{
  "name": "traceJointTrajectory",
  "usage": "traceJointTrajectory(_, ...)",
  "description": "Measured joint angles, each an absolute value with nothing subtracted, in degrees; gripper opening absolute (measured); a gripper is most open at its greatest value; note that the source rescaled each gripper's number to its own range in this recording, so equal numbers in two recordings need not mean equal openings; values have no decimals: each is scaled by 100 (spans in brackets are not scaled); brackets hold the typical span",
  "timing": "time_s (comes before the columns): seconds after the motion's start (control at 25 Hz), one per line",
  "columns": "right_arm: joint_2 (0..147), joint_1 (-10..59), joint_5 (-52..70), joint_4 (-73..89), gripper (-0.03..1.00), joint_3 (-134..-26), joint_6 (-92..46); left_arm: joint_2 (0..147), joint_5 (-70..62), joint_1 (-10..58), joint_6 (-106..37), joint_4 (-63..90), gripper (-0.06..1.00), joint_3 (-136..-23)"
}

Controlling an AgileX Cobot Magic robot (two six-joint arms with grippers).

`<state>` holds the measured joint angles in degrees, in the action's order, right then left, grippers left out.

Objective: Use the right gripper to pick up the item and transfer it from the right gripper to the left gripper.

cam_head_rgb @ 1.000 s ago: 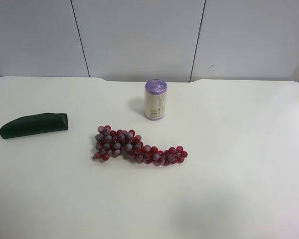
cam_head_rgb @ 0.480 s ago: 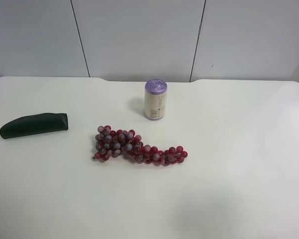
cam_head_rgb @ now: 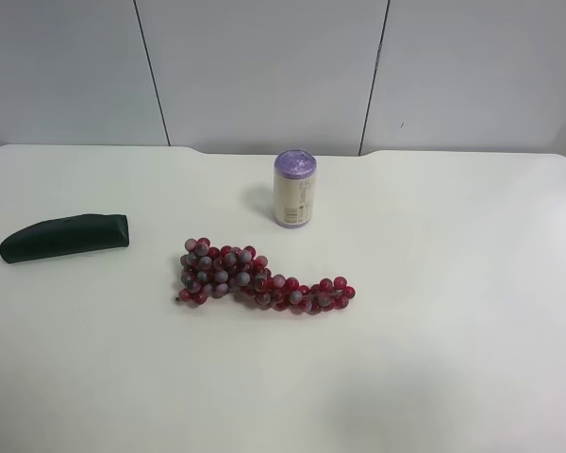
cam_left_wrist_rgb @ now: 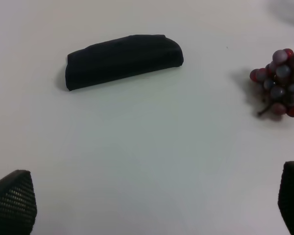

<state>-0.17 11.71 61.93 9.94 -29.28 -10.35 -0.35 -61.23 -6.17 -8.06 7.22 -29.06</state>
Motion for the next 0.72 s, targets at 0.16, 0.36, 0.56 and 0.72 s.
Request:
traceJointTrajectory(0.16,-17,1171,6193,994,100,-2928,-1035,-35,-6106,-617,-806,717,100,-2906)
traceJointTrajectory(0.36,-17,1171,6193,994,100,-2928,-1035,-35,-6106,-617,-801,717,100,-2906)
traceJointTrajectory(0.56,-17,1171,6193,994,100,-2928,-1035,-35,-6106,-617,-794,717,100,-2906)
traceJointTrajectory(0.72,-17,1171,6193,994,100,-2928,-1035,-35,-6100,-617,-794,717,100,-2906)
